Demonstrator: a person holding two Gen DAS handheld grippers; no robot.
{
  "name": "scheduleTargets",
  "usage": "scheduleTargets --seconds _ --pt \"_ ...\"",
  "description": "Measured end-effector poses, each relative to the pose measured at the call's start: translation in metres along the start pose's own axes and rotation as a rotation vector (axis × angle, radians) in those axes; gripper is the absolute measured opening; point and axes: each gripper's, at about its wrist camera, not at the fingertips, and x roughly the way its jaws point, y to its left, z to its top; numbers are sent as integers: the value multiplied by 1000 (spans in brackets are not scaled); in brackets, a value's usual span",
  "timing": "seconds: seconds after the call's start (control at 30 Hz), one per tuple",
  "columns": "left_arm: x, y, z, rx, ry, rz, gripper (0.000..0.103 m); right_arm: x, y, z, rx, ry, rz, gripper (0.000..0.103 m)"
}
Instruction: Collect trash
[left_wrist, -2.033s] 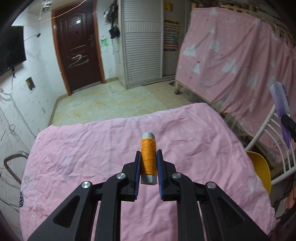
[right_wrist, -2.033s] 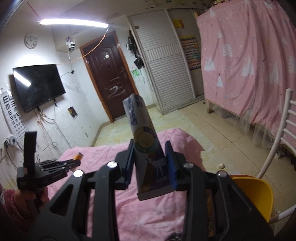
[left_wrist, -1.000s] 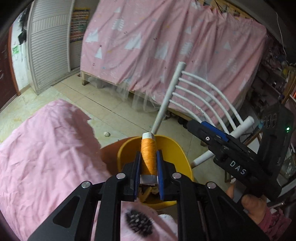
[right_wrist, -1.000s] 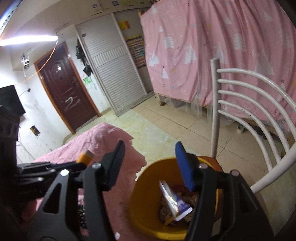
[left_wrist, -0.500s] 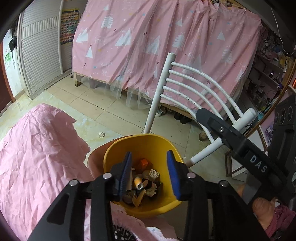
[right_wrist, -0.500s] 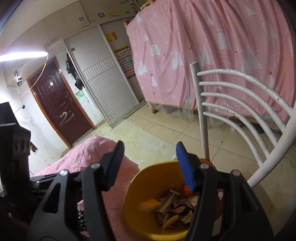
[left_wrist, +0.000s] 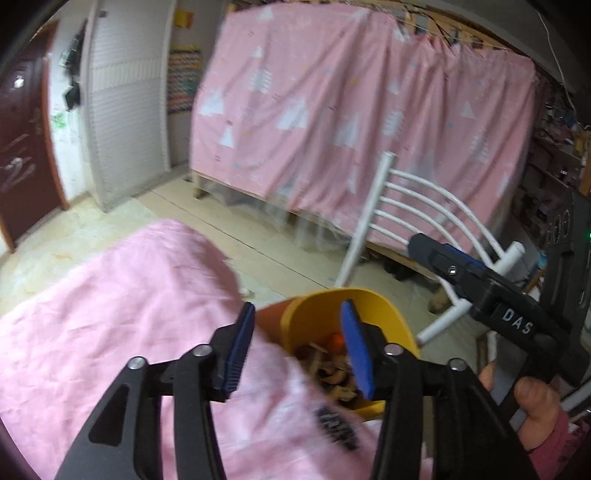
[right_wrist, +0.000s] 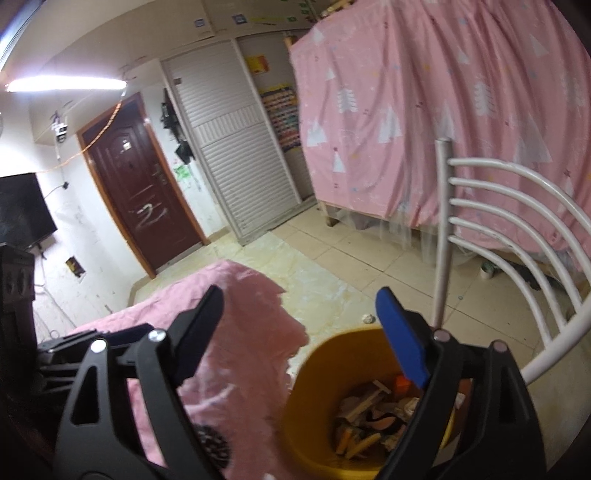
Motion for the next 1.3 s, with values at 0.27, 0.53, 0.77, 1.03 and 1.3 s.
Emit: scheduleTargets --seconds 0.27,0.53,0.77,1.03,1.3 --pt "-52 56 -8 -77 -94 252 72 14 65 -3 -104 24 85 92" --pt "-91 100 -22 -145 -165 446 79 26 129 -14 -194 58 178 97" --pt "-119 134 -39 -218 -199 573 80 34 180 -22 -271 83 259 97" --pt "-151 169 -57 -303 -220 655 80 38 220 -31 -325 92 322 97" --pt "-171 189 -68 -344 -231 696 80 38 244 -34 -358 94 360 97"
